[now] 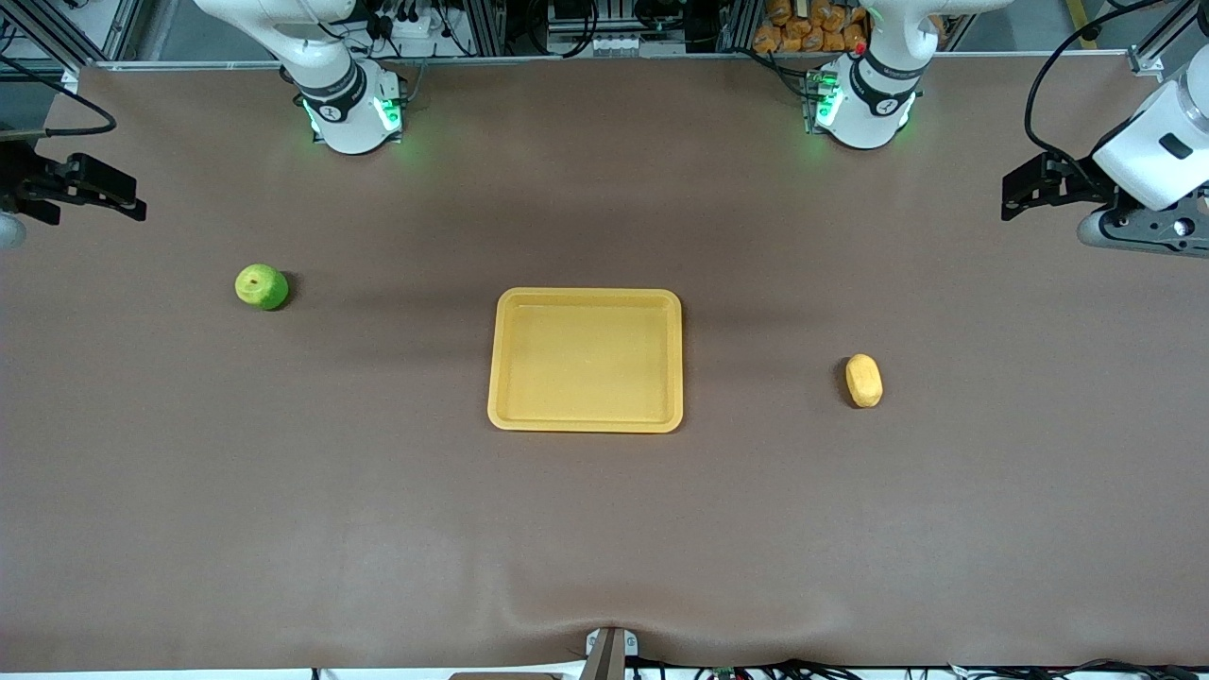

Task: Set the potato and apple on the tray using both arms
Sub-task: 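Move the left gripper toward the potato while the right gripper approaches the apple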

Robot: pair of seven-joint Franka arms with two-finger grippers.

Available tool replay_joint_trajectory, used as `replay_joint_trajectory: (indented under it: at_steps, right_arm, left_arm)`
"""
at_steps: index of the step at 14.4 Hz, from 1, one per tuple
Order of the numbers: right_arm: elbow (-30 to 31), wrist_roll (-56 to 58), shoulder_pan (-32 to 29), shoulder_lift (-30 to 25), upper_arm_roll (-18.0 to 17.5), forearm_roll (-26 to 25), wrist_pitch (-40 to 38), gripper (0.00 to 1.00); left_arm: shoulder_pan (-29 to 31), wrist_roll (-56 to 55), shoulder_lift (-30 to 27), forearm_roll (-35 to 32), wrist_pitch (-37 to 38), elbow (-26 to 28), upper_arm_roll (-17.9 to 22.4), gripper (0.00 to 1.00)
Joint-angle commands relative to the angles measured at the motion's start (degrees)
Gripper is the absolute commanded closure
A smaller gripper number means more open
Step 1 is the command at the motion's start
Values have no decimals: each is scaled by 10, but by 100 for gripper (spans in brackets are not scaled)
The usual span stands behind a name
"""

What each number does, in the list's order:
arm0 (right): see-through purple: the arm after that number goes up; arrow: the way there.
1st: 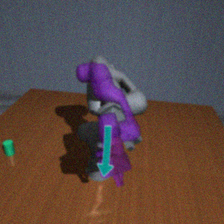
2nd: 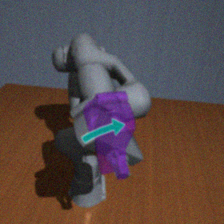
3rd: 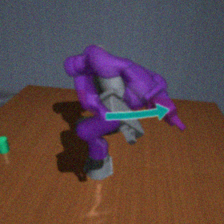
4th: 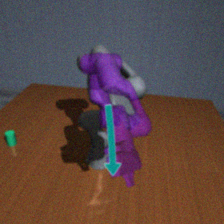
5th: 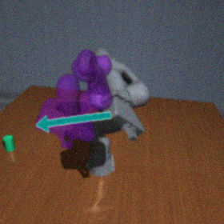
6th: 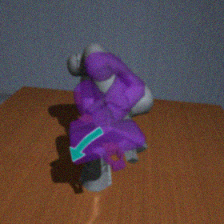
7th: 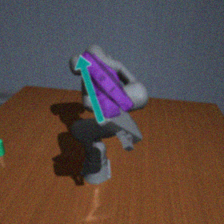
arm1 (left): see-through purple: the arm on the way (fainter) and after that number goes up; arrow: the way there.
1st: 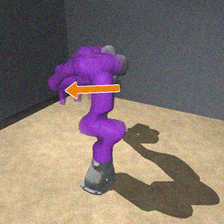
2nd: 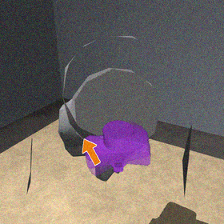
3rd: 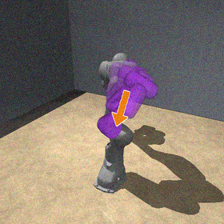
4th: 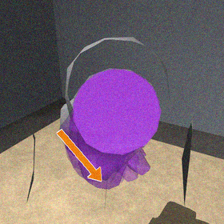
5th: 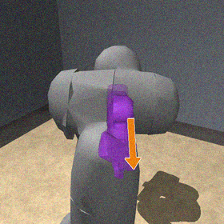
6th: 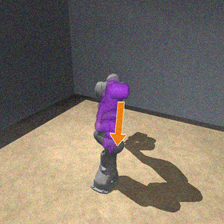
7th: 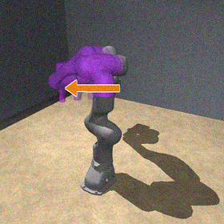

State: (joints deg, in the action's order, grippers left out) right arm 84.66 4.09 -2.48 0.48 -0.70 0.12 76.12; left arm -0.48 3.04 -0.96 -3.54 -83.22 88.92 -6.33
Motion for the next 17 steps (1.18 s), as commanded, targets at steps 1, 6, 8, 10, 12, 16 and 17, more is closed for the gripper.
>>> replay_joint_trajectory:
  at_steps: [1,6,8,10,12,16,17]
  right_arm:
    - [12,5,0,-10,3,13,2,0]
    - [27,5,1,-18,4,13,18,0]
    - [23,4,3,-9,3,13,12,0]
    - [21,4,-6,-7,2,16,17,0]
    - [17,3,-8,14,4,15,16,0]
    - [9,3,-15,59,4,10,14,0]
    - [9,5,-21,67,4,10,17,0]
  left_arm:
    - [0,14,-2,-2,4,-1,0,0]
    - [-1,8,17,-2,4,-18,1,0]
    - [-1,7,23,-3,4,-16,2,0]
    - [-3,-10,24,-2,3,4,0,0]
    - [-5,-13,21,-2,-33,41,-2,0]
    - [-3,-15,14,-2,-158,121,-6,0]
    - [-4,-18,15,-2,-191,141,-6,0]
